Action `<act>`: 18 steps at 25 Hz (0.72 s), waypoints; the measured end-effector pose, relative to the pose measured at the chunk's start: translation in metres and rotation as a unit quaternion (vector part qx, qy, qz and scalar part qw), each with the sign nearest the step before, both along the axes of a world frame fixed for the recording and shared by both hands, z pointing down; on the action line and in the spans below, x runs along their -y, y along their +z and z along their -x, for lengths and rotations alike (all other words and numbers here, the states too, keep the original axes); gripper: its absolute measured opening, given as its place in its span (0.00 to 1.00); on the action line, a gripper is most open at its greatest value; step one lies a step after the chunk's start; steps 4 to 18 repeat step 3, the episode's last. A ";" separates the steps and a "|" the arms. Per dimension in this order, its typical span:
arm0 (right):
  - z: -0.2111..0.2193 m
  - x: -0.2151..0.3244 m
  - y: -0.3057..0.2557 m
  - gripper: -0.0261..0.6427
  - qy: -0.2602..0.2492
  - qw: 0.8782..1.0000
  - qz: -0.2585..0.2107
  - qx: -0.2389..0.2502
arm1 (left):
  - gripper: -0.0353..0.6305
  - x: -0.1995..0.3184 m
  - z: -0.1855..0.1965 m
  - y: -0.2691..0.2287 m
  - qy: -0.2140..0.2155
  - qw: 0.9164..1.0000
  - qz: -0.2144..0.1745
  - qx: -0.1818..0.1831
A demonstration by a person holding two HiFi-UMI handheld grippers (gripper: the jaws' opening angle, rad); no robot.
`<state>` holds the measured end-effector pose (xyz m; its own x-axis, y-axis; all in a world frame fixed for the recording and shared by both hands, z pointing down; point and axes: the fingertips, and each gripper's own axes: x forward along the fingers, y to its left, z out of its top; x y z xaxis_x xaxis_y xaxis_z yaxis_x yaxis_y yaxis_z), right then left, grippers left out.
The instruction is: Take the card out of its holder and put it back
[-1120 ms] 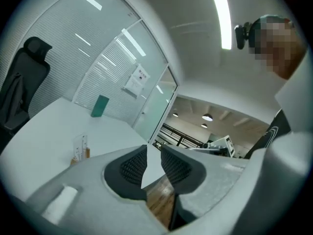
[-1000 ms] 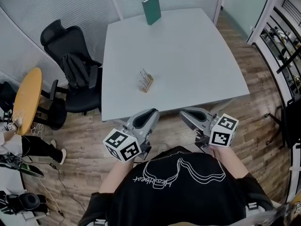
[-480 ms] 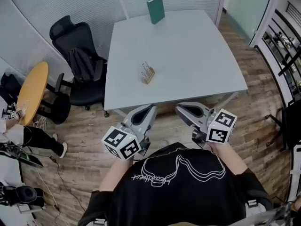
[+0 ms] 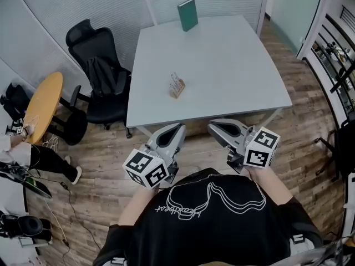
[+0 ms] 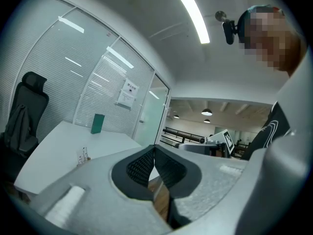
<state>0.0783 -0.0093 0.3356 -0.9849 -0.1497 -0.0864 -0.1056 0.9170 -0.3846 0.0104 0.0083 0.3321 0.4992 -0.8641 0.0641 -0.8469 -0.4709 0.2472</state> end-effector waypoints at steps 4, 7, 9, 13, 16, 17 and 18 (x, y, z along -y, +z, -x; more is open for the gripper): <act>-0.004 -0.004 -0.002 0.05 0.000 1.000 -0.002 -0.001 | 0.07 -0.004 -0.003 -0.002 -0.005 1.000 -0.002 -0.004; -0.004 -0.004 -0.002 0.05 0.000 1.000 -0.002 -0.001 | 0.07 -0.004 -0.003 -0.002 -0.005 1.000 -0.002 -0.004; -0.004 -0.004 -0.002 0.05 0.000 1.000 -0.002 -0.001 | 0.07 -0.004 -0.003 -0.002 -0.005 1.000 -0.002 -0.004; -0.004 -0.004 -0.002 0.05 0.000 1.000 -0.002 -0.001 | 0.07 -0.004 -0.003 -0.002 -0.005 1.000 -0.002 -0.004; -0.004 -0.004 -0.002 0.05 0.000 1.000 -0.002 -0.001 | 0.07 -0.004 -0.003 -0.002 -0.005 1.000 -0.002 -0.004; -0.004 -0.004 -0.002 0.05 0.000 1.000 -0.002 -0.001 | 0.07 -0.004 -0.003 -0.002 -0.005 1.000 -0.002 -0.004; -0.004 -0.004 -0.002 0.05 0.000 1.000 -0.002 -0.001 | 0.07 -0.004 -0.003 -0.002 -0.005 1.000 -0.002 -0.004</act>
